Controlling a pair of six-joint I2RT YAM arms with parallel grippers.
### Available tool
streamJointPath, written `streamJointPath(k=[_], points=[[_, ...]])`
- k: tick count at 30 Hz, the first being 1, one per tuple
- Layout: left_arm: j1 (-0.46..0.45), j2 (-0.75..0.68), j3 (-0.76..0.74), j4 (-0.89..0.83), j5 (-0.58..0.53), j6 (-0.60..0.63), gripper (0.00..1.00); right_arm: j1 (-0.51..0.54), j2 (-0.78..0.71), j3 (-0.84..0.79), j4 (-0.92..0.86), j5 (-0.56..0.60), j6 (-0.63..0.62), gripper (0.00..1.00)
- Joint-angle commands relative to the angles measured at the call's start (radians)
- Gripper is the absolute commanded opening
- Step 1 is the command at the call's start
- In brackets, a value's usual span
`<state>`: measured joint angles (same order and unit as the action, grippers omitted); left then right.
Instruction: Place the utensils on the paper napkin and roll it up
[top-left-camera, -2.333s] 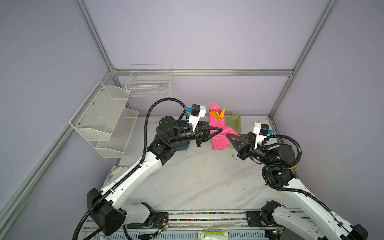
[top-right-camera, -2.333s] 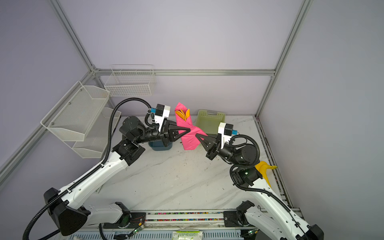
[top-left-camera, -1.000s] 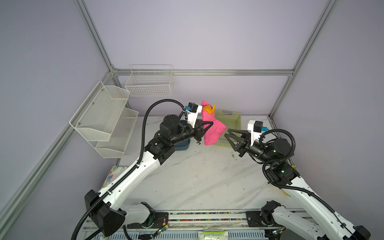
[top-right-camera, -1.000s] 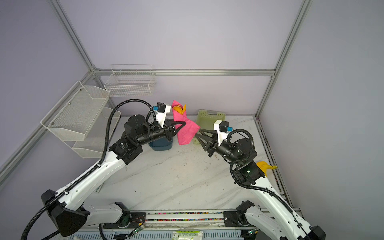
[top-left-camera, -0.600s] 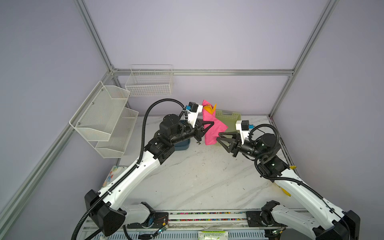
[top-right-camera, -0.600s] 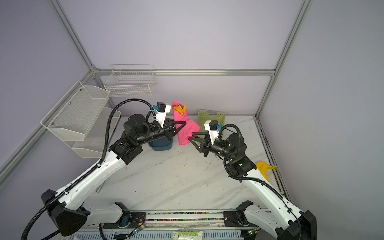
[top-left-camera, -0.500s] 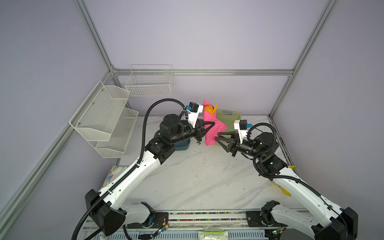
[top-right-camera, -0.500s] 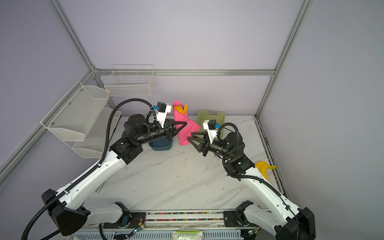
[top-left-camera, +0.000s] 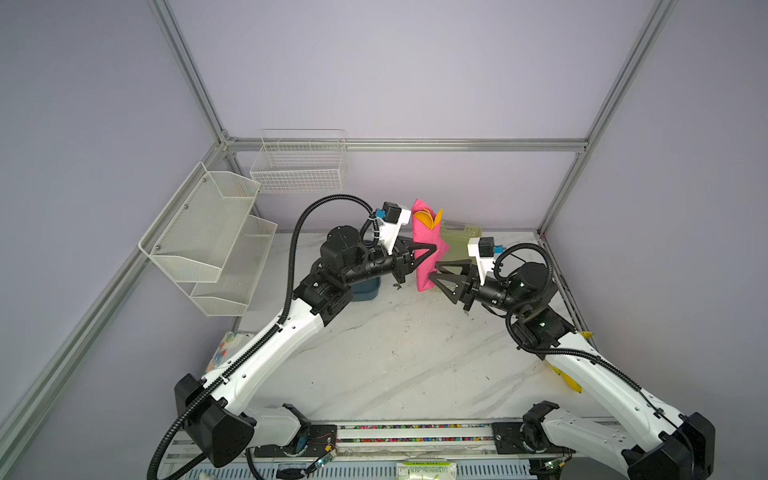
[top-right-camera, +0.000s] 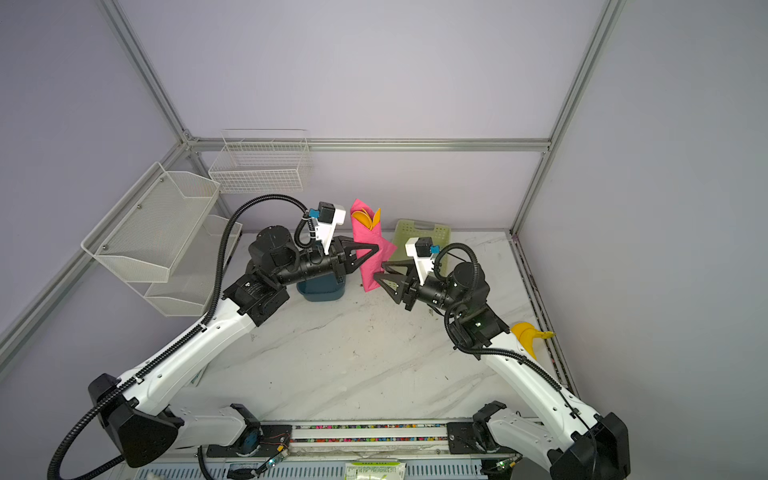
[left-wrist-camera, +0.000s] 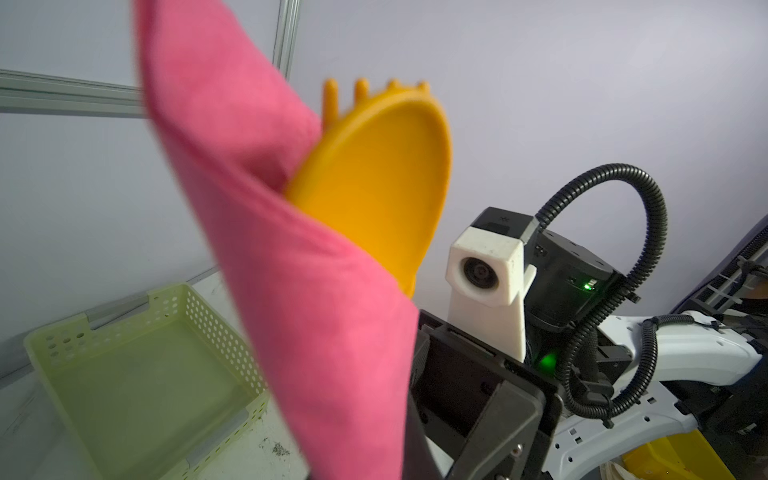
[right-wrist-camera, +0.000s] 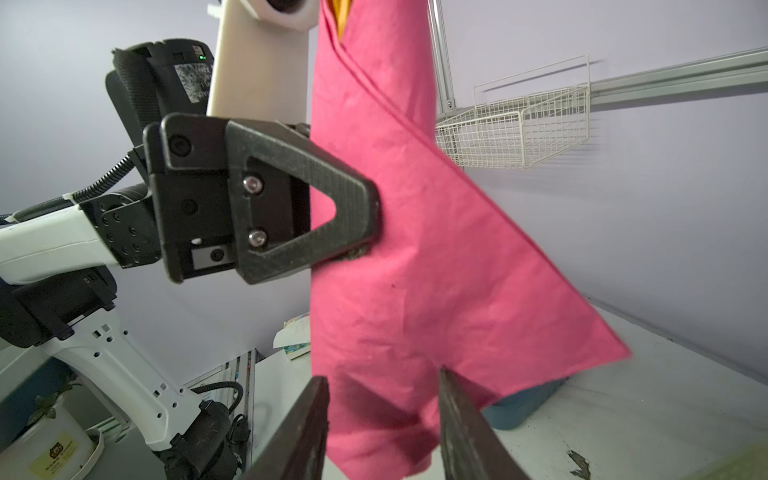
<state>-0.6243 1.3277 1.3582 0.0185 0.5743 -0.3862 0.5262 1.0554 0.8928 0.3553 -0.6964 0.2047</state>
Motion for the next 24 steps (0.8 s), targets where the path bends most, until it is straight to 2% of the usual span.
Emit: streamJointPath(k=[1, 7, 18, 24], points=[[0.000, -0.001, 0.104, 0.077, 0.038, -0.030, 0.00, -0.003, -0.007, 0.027, 0.029, -0.012, -0.007, 0.48], [0.001, 0.003, 0.110, 0.089, 0.051, -0.036, 0.00, -0.004, -0.010, 0.026, 0.022, -0.005, -0.011, 0.52], [0.000, 0.031, 0.127, 0.093, 0.078, -0.051, 0.00, -0.005, -0.038, 0.032, 0.056, -0.017, -0.010, 0.53], [0.000, 0.035, 0.130, 0.089, 0.084, -0.051, 0.00, -0.005, -0.055, 0.041, 0.041, 0.035, -0.029, 0.53]])
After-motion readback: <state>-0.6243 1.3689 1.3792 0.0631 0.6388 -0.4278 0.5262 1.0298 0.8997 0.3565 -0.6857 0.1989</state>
